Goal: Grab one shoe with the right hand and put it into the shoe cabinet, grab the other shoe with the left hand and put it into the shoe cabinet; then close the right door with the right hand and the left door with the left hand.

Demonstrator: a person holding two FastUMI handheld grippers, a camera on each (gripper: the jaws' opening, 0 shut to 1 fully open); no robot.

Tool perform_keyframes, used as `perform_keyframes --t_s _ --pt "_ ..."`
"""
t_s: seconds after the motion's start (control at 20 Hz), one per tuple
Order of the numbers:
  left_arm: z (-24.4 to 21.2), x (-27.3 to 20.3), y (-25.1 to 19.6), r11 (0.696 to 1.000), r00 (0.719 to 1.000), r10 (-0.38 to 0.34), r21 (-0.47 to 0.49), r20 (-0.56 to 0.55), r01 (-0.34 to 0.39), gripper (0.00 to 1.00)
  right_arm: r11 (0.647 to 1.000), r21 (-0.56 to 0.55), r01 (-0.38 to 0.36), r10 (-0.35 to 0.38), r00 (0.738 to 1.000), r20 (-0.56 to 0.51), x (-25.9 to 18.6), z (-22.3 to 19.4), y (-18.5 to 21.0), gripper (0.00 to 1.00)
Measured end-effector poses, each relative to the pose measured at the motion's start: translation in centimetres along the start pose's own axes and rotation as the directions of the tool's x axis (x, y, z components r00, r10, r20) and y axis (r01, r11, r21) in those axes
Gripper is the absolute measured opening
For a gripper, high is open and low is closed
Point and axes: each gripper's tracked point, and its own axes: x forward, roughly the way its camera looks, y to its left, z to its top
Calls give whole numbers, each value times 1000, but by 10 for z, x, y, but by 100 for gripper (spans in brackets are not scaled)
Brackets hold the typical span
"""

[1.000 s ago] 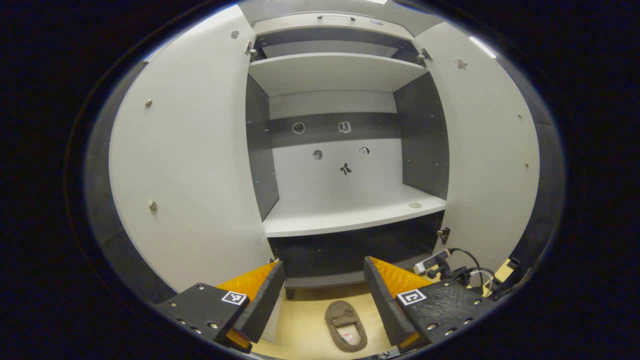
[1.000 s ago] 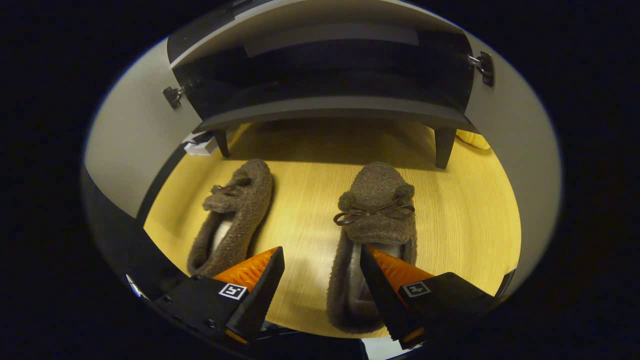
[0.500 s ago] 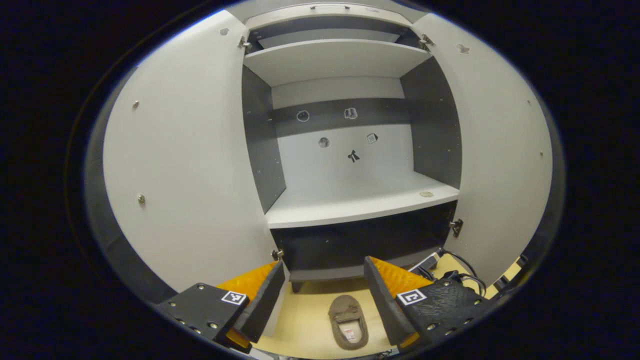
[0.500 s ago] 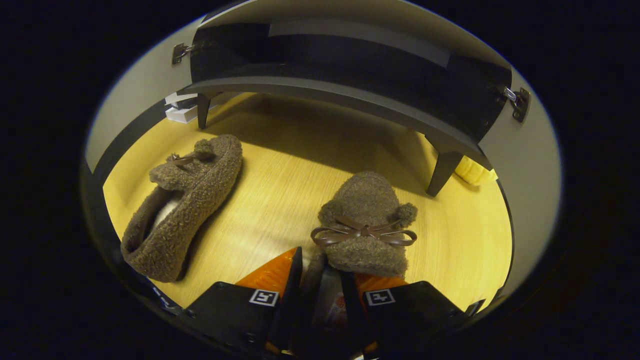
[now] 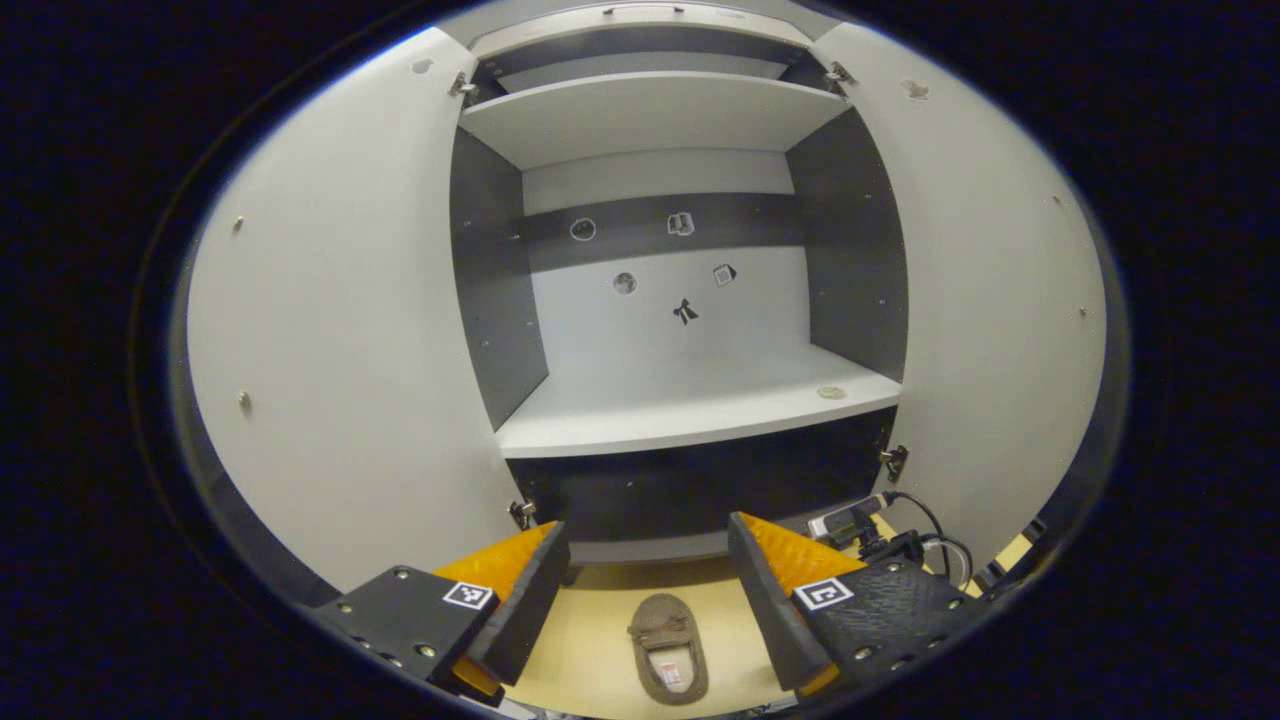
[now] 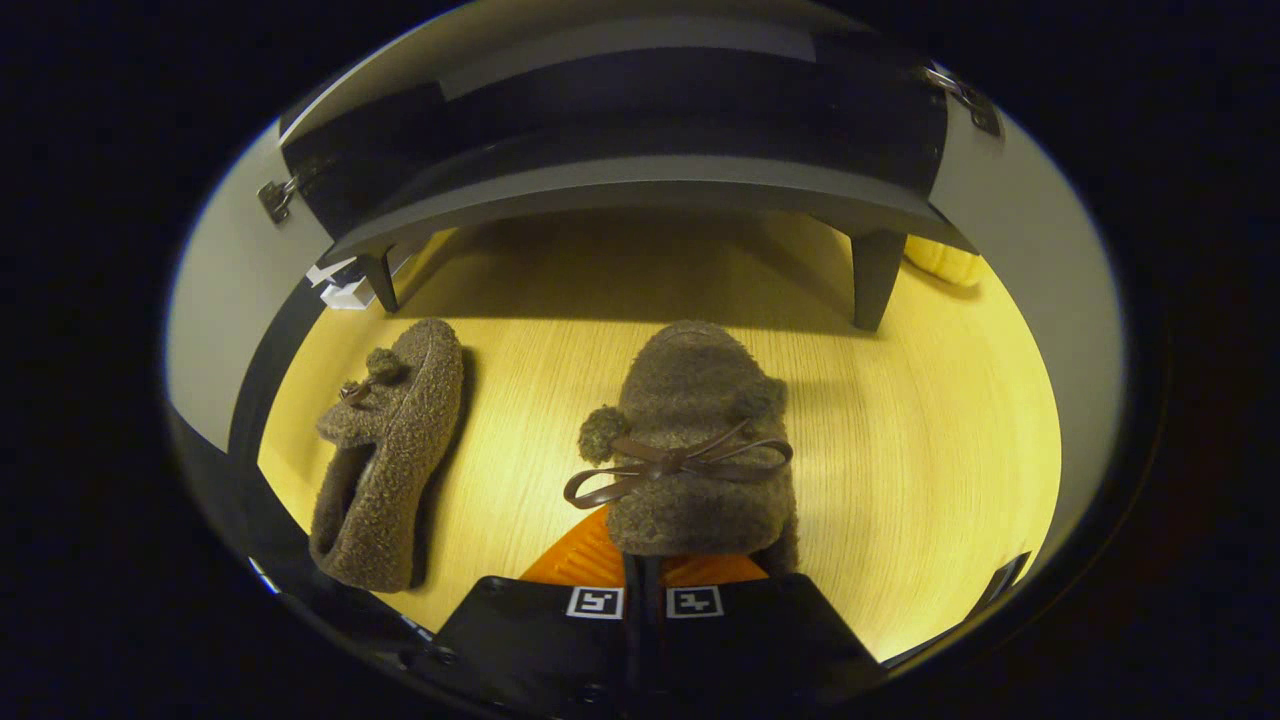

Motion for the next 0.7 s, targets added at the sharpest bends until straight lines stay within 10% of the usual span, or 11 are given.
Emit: perform_keyframes --t_s 0.7 --pt "-10 -19 32 993 994 -102 71 47 98 93 997 68 32 -42 988 145 -104 26 23 1"
